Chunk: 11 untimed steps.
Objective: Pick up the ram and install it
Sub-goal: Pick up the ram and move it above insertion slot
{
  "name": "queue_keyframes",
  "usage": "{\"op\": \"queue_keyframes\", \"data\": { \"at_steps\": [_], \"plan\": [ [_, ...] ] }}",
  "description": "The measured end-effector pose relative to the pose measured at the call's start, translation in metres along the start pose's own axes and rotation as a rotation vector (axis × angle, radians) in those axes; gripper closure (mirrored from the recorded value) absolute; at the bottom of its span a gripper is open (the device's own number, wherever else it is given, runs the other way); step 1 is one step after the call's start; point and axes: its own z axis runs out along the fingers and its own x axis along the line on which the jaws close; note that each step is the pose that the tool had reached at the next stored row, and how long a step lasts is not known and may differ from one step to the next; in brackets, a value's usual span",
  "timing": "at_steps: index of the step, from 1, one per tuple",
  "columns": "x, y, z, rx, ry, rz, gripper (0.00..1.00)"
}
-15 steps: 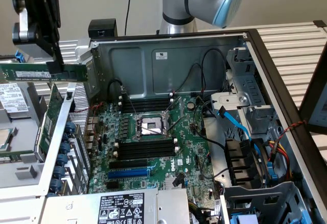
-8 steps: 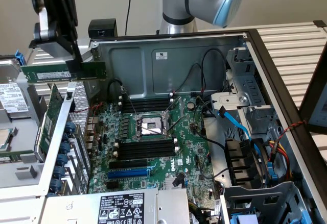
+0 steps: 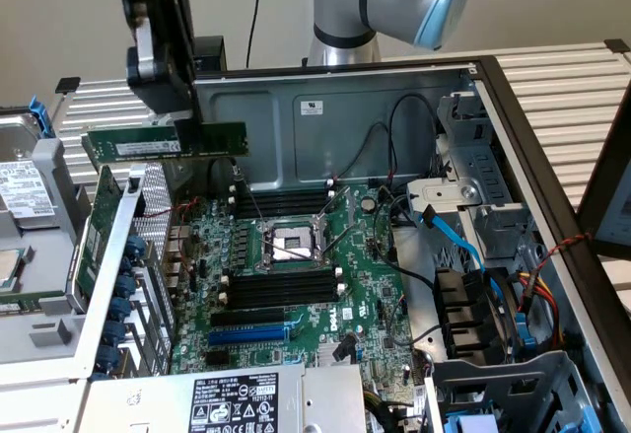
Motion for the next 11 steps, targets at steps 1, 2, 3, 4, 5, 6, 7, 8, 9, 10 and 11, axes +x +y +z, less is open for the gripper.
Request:
{"op": "queue_keyframes", "data": {
  "at_steps": [1,2,3,4,5,6,7,8,9,10,11],
  "plan": [
    [0.000,-0.0044,0.0009,0.0000,0.0037,0.000,0.87],
    [0.000,-0.0091,0.0016,-0.0001,0.0082,-0.001,0.87],
    [0.000,-0.0133,0.0022,-0.0001,0.0137,-0.001,0.87],
    [0.000,-0.0179,0.0027,0.0000,0.0210,-0.001,0.87],
    [0.000,-0.0224,0.0031,0.0000,0.0290,-0.002,0.87],
    [0.000,-0.0265,0.0035,0.0002,0.0378,-0.002,0.87],
    [0.000,-0.0303,0.0038,0.0007,0.0464,-0.003,0.87],
    [-0.001,-0.0340,0.0041,0.0021,0.0515,-0.003,0.87],
    [-0.002,-0.0382,0.0044,0.0022,0.0524,-0.003,0.87],
    [-0.004,-0.0422,0.0050,0.0021,0.0525,-0.003,0.87],
    [-0.005,-0.0464,0.0058,0.0022,0.0526,-0.003,0.87]
  ]
}}
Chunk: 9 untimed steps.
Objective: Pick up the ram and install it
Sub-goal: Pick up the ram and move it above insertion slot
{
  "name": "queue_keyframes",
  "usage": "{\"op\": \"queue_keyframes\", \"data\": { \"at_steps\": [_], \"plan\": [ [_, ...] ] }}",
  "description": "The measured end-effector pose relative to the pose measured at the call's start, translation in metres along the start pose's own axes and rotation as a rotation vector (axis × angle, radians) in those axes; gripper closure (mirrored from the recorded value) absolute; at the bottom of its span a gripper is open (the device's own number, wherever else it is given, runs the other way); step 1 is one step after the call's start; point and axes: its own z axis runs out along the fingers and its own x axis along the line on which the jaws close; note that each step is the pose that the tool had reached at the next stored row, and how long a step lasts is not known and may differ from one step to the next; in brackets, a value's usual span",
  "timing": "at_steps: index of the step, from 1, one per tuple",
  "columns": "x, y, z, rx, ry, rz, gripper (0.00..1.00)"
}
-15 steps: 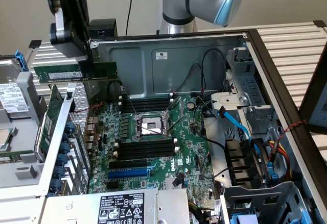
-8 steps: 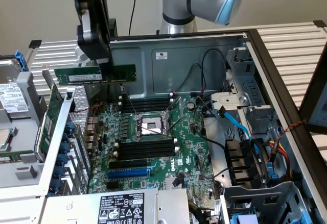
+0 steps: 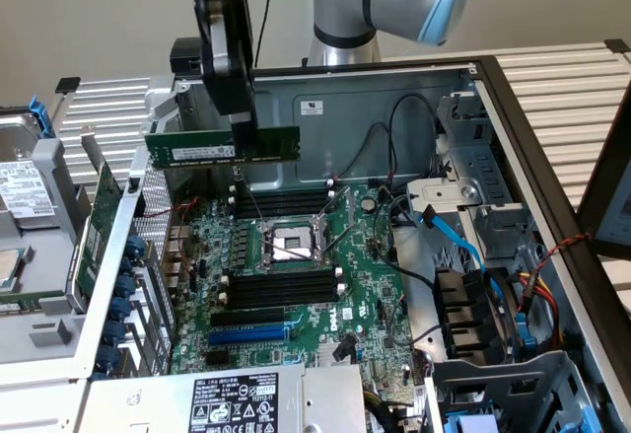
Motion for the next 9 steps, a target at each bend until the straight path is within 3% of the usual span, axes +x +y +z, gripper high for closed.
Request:
{"op": "queue_keyframes", "data": {
  "at_steps": [5,9],
  "plan": [
    [-0.013,-0.0172,0.0047,-0.0001,0.0052,0.000,0.87],
    [-0.031,-0.0203,0.0083,0.0000,0.0061,0.000,0.87]
  ]
}}
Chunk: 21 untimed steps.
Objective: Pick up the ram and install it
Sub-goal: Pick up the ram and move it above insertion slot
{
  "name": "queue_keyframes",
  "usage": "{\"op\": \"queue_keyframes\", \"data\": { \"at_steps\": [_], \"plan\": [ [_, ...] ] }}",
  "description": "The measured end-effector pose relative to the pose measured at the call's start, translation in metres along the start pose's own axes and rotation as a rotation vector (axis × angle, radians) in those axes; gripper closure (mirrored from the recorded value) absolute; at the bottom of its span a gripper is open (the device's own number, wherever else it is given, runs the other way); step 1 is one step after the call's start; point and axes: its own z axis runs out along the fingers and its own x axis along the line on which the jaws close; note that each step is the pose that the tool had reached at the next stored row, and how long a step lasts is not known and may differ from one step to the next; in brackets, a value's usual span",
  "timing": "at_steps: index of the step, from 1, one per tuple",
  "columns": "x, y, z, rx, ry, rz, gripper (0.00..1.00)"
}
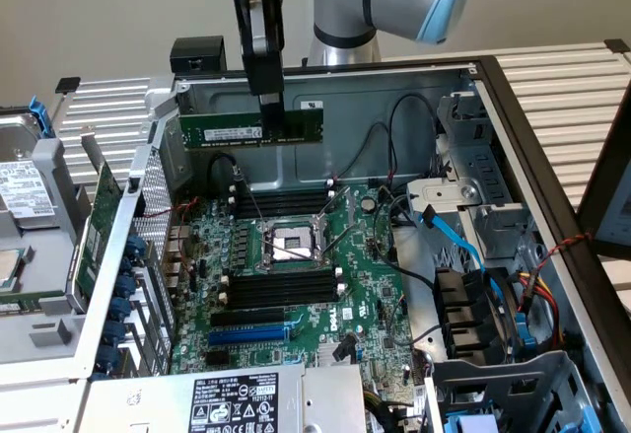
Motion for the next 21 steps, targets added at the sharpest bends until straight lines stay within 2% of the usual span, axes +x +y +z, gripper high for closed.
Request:
{"op": "queue_keyframes", "data": {
  "at_steps": [6,21],
  "plan": [
    [-0.024,-0.0005,0.0036,0.0057,0.0024,0.000,0.87],
    [-0.027,-0.0141,0.0080,0.0087,0.0025,0.001,0.87]
  ]
}}
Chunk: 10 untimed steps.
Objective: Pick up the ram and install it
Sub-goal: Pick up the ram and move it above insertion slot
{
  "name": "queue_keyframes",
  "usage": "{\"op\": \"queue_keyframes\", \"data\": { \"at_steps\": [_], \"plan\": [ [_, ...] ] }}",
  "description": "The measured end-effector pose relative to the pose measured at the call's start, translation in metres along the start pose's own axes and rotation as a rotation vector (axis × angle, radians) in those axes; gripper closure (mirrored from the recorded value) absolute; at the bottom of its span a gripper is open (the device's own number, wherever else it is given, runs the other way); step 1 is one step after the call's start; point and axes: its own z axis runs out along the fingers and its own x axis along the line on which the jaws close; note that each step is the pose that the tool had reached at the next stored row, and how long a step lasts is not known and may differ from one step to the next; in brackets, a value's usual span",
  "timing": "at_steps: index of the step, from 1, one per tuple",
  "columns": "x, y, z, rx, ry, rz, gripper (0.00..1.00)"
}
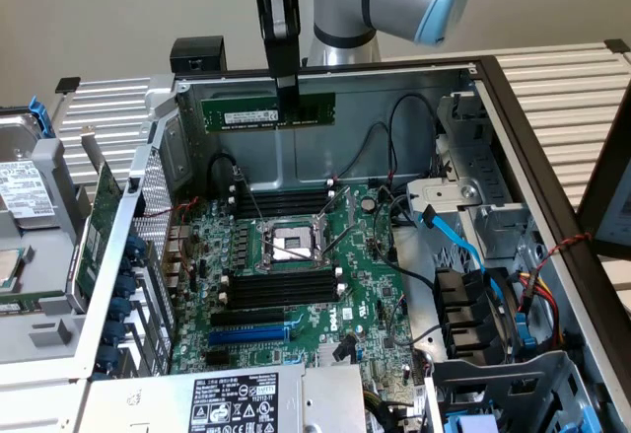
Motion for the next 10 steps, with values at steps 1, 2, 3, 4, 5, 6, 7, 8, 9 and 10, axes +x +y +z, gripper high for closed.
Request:
{"op": "queue_keyframes", "data": {
  "at_steps": [1,2,3,4,5,6,7,8,9,10],
  "plan": [
    [-0.0002,-0.0002,0.0002,0.0000,0.0000,0.000,0.87],
    [-0.0004,-0.0002,0.0005,0.0000,0.0000,0.000,0.87],
    [-0.0006,-0.0003,0.0012,0.0001,-0.0001,0.000,0.87],
    [-0.0007,-0.0005,0.0019,0.0001,0.0000,0.001,0.87],
    [-0.0008,-0.0006,0.0027,0.0000,0.0001,0.001,0.87],
    [-0.0008,-0.0007,0.0036,-0.0001,0.0002,0.002,0.87],
    [-0.0008,-0.0006,0.0049,0.0000,0.0002,0.003,0.87],
    [-0.0007,-0.0006,0.0063,0.0000,0.0002,0.003,0.87],
    [-0.0007,-0.0005,0.0078,0.0000,0.0002,0.003,0.87],
    [-0.0008,-0.0005,0.0092,0.0000,0.0002,0.003,0.87]
  ]
}}
